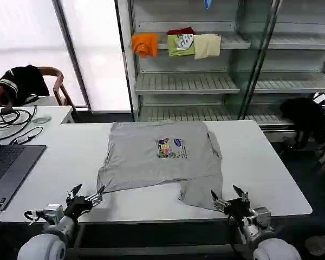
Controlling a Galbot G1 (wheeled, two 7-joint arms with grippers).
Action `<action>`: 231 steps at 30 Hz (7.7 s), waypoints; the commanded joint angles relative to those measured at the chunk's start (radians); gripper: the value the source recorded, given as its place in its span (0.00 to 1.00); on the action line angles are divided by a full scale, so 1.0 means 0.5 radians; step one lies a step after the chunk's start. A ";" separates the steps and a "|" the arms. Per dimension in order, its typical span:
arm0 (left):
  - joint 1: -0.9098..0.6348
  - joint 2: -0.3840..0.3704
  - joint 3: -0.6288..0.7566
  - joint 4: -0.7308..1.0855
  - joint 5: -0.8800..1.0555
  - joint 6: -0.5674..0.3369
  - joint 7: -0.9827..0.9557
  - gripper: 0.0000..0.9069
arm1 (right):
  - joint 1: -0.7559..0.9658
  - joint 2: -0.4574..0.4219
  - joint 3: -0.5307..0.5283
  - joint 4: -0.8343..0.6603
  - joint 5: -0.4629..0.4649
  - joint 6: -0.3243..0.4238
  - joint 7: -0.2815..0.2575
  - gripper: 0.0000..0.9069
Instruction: Fold and organize the clothes.
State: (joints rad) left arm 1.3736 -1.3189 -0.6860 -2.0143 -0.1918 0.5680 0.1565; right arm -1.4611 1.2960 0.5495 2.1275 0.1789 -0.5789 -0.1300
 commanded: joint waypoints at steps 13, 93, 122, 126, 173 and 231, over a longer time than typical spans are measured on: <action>0.025 0.016 0.102 0.109 0.034 -0.048 0.028 0.00 | -0.035 0.024 -0.044 -0.006 -0.034 0.003 -0.124 0.00; -1.092 -0.066 0.192 1.007 -0.045 -0.281 -0.026 1.00 | 1.962 0.648 -0.044 -1.796 -0.167 0.556 0.174 1.00; -0.905 -0.057 0.232 0.814 0.301 0.019 0.078 0.01 | 1.173 0.232 0.013 -1.112 -0.225 -0.001 0.094 0.00; -0.900 -0.053 0.227 0.811 0.292 0.020 0.093 0.01 | 1.172 0.254 0.006 -1.120 -0.231 0.000 0.055 0.00; -0.823 0.004 0.191 0.760 0.216 -0.072 0.173 0.00 | 1.232 0.282 -0.002 -1.269 -0.123 0.098 -0.064 0.00; 0.474 0.053 -0.290 -0.372 -0.193 -0.053 0.021 0.00 | -0.202 0.004 -0.062 0.138 0.183 -0.003 0.261 0.00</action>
State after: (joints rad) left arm 1.4363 -1.2613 -0.7662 -2.0419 -0.2597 0.5383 0.2018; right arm -1.4468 1.3039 0.5231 2.1068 0.2712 -0.5760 -0.0145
